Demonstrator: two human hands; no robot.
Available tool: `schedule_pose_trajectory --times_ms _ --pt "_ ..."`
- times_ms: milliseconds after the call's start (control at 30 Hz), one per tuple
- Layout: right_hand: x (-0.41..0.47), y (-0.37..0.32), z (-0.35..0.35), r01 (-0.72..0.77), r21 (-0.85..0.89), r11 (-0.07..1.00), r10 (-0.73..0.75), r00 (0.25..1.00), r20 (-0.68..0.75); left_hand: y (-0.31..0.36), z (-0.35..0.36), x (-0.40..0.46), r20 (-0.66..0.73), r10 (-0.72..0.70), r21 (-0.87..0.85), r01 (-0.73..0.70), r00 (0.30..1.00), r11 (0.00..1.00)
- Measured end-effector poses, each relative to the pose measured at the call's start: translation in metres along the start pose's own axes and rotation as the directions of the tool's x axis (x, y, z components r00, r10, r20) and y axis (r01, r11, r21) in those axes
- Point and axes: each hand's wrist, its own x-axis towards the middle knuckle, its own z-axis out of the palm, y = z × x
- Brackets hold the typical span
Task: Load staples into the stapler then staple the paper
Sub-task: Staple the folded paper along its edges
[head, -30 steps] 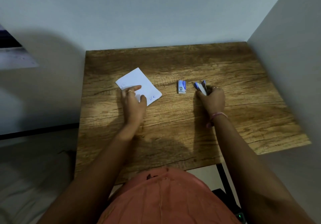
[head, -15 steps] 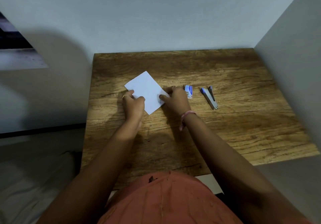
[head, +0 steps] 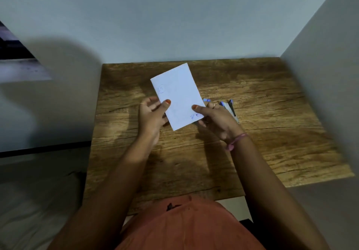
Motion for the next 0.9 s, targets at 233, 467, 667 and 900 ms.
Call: schedule_pose_trajectory --times_ms 233,467,667,900 --pt "-0.026 -0.033 -0.032 0.217 -0.031 0.976 -0.216 0.976 0.037 0.029 0.028 -0.014 0.231 0.171 0.144 -0.208 0.958 0.967" --pt "-0.041 -0.063 -0.045 0.37 0.024 0.929 -0.368 0.928 -0.059 0.033 0.045 -0.03 0.464 0.278 0.198 -0.404 0.841 0.893" --pt "-0.043 -0.064 -0.06 0.363 0.002 0.932 -0.362 0.931 -0.051 0.029 0.054 -0.037 0.598 0.291 0.193 -0.487 0.747 0.852" --pt "-0.045 -0.066 -0.072 0.35 -0.034 0.936 -0.351 0.936 -0.035 0.028 0.06 -0.036 0.57 0.313 0.279 -0.536 0.76 0.797"
